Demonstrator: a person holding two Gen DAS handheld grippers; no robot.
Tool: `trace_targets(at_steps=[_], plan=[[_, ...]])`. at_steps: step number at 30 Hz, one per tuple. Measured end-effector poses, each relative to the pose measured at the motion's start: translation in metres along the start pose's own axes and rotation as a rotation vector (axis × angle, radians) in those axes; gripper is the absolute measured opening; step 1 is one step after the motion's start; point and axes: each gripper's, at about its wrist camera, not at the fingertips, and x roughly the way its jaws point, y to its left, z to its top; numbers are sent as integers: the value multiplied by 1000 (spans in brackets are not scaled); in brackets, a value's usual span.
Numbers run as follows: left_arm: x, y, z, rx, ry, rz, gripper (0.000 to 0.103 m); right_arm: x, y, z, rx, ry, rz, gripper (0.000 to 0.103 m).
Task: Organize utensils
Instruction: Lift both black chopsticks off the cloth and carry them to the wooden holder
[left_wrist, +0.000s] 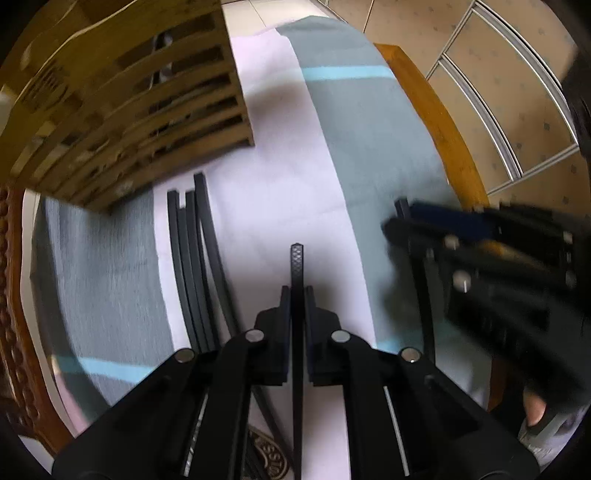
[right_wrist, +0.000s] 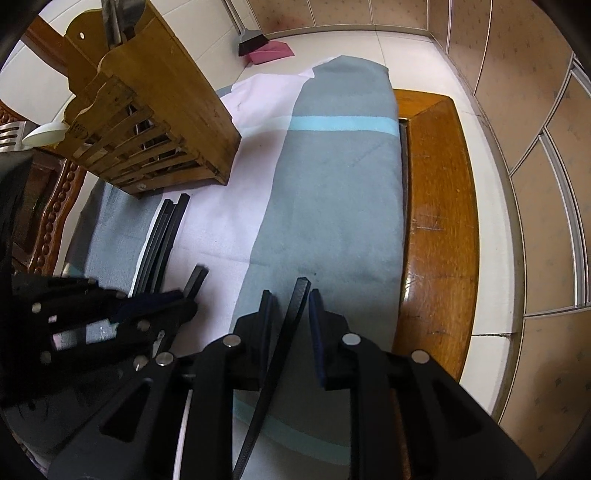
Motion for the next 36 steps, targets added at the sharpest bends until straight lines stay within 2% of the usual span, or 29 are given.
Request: trace_targets(at_steps=[8, 11, 12, 13, 14, 19, 23, 27, 31, 36], plan=[[9, -3, -5, 1, 8, 23, 8, 7, 26, 5, -77, -5, -134, 25], [13, -8, -2, 3, 3, 26, 8, 8, 29, 5, -99, -15, -158, 25], [12, -7, -3, 1, -1, 23, 8, 7, 29, 5, -101, -20, -159, 21], [12, -7, -6, -3, -8, 18, 7, 7, 29, 5, -101, -20, -159, 12], [11, -6, -7, -3, -16, 19, 7, 7, 28, 5, -100, -26, -154, 13], [-19, 0, -15, -13, -130, 9, 7, -5, 20, 6, -53, -58, -48, 10], [-69, 7, -27, -26, -281, 9, 7, -43, 18, 5, -23, -163, 82, 7], [-112, 18, -43, -53, -411, 12, 7, -86, 28, 3, -30, -283, 126, 7], [-140, 25, -60, -67, -509, 24, 7, -123, 36, -2, -41, -384, 164, 7], [-158, 28, -67, -83, -573, 31, 7, -163, 54, -15, -80, -504, 161, 7]])
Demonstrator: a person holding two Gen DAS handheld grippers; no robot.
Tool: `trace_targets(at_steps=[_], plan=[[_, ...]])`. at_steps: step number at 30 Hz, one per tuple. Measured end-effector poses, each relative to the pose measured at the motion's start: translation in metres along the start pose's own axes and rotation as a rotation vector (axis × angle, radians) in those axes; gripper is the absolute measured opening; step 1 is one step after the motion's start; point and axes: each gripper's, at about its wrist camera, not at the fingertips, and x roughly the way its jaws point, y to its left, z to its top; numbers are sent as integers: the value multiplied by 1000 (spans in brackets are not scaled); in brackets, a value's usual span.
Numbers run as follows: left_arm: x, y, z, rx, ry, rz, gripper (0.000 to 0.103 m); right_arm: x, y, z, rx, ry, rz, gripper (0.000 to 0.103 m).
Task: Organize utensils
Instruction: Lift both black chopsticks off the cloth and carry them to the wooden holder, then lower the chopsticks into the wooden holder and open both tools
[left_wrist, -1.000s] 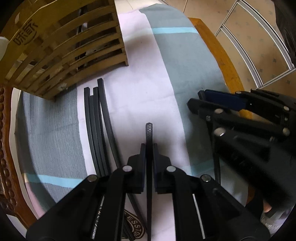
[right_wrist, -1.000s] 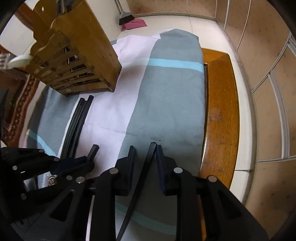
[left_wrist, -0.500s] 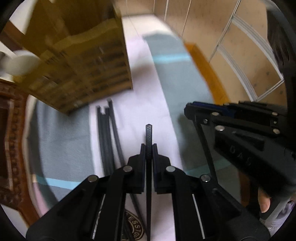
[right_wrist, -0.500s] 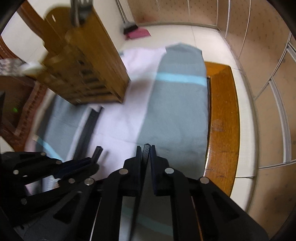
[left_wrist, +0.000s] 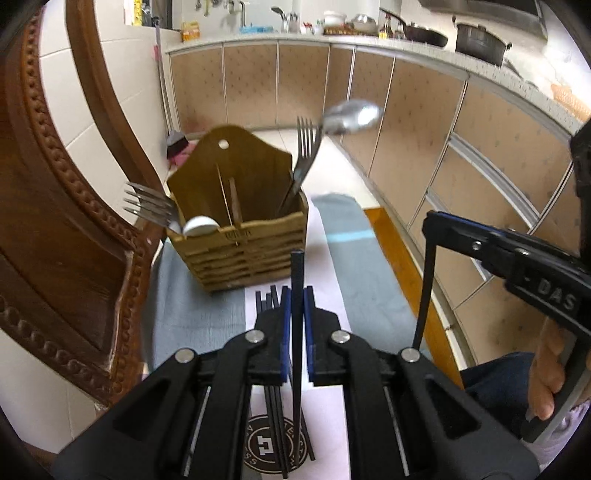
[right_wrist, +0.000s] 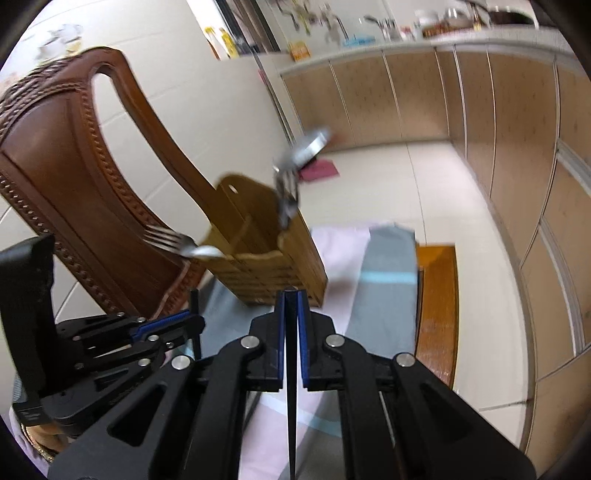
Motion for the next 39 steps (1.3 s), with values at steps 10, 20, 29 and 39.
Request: trace_targets(at_steps=[10, 20, 29, 39], plan=[[-19, 3, -5, -35, -65, -11, 7, -27, 34, 4, -72, -71, -3, 7], [-70, 25, 11, -82, -205, 8, 7, -45, 51, 14, -104, -129, 0, 7], [-125, 43, 47, -126, -396, 36, 7, -68, 70, 42, -144, -214, -15, 7], [-136, 41, 104, -165, -607, 134, 7, -68, 82, 96, -140, -343, -102, 7]])
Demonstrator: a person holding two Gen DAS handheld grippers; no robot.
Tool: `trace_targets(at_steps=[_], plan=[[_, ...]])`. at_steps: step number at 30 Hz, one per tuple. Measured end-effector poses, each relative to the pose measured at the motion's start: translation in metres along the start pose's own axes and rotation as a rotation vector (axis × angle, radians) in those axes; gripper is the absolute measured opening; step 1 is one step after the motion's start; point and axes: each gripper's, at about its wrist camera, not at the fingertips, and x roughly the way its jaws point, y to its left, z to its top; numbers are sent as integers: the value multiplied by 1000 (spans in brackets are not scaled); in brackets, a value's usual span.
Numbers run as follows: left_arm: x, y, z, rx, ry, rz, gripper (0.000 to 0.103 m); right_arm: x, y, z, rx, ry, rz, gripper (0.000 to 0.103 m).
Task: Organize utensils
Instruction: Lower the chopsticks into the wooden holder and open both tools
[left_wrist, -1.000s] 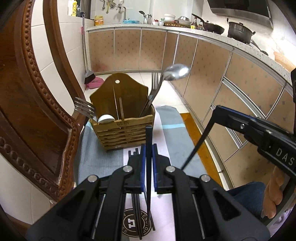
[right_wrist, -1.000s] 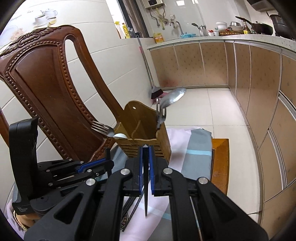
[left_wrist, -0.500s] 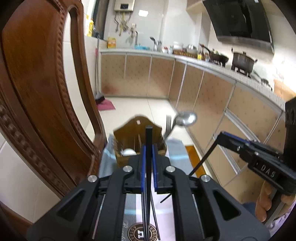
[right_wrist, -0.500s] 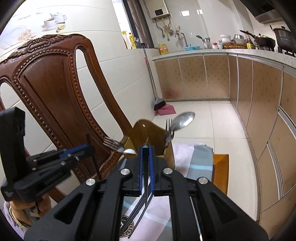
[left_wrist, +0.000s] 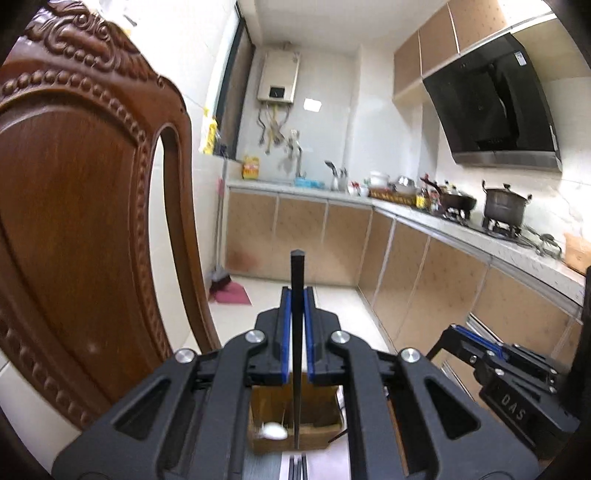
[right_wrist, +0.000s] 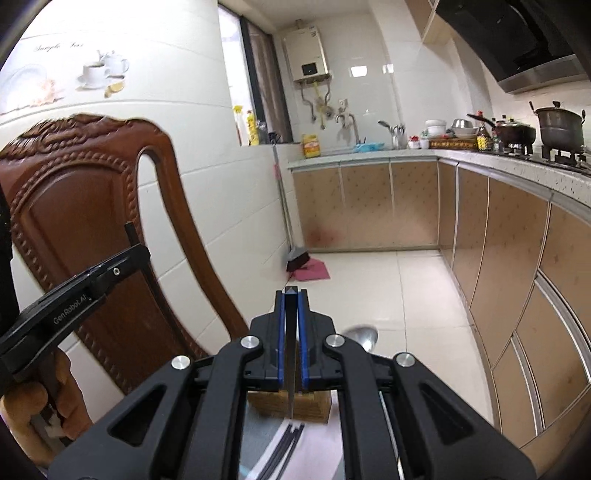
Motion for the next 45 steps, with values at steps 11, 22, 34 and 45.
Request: trace_targets(at_steps=[11, 22, 34, 45], plan=[[91, 18, -47, -39, 30, 63, 7, 57, -1, -1, 13, -38, -43, 7], [134, 35, -87, -71, 82, 77, 7, 111, -8, -39, 33, 42, -26, 7], [139, 51, -114, -107, 138, 89, 7, 122, -19, -61, 61, 91, -54, 7], [123, 54, -120, -121, 150, 101, 29, 106, -17, -71, 52, 109, -95, 23]])
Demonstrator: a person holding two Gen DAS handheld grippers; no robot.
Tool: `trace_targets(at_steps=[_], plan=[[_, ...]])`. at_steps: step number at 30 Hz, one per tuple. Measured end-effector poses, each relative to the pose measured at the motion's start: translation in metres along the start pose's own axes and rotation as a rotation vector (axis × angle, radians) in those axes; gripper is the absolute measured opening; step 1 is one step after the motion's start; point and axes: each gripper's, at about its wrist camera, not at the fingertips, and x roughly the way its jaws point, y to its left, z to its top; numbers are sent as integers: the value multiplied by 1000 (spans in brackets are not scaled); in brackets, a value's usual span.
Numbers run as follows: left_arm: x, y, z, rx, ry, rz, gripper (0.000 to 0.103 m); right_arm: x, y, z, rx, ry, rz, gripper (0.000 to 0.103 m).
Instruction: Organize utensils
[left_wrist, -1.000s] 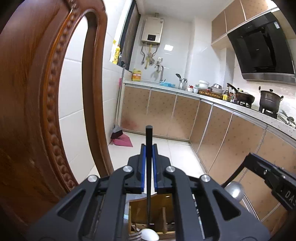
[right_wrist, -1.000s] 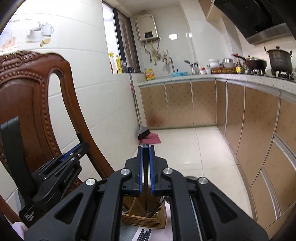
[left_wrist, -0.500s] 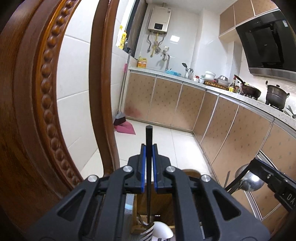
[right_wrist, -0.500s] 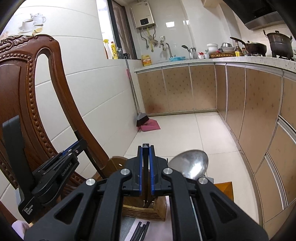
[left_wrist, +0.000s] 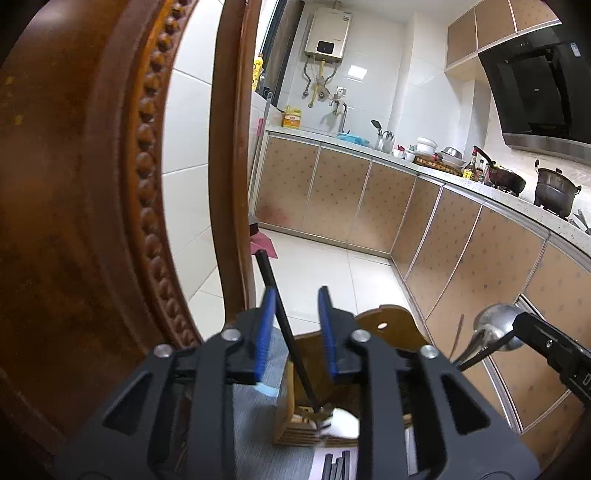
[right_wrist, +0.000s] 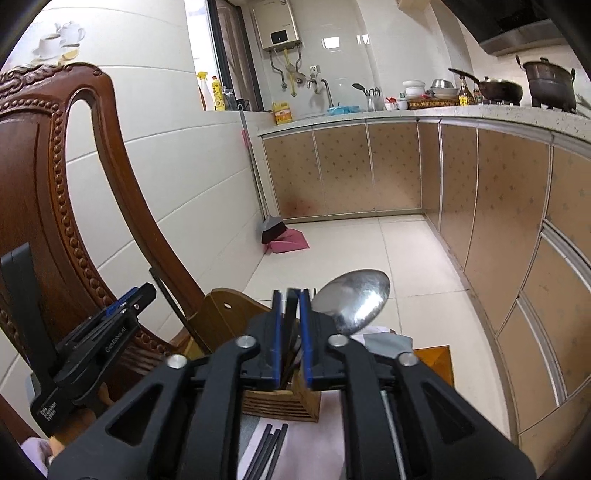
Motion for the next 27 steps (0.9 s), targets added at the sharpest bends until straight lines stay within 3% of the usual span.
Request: trace_targets(at_steps=[1, 6, 11, 14, 19, 22, 27], plan=[[-4, 0, -1, 5, -4, -3, 31, -4, 0, -2, -2, -8, 0, 28], [-41, -5, -10, 59, -28, 21, 38, -43, 0, -10, -25, -48, 22, 28], [-88, -13, -49, 134, 49, 24, 43, -86, 0, -47, -63, -25, 64, 28], [-99, -15, -87, 190, 185, 28, 43, -71, -3, -91, -64, 119, 78, 28], [-104, -2, -147, 206, 403, 53, 43, 7, 1, -172, 11, 530, 114, 28], [-107, 9, -165, 195, 477, 62, 43, 27, 17, -192, -12, 618, 98, 28], [-104, 27, -186, 119, 595, 22, 46, 46, 36, -207, -106, 677, 13, 27]])
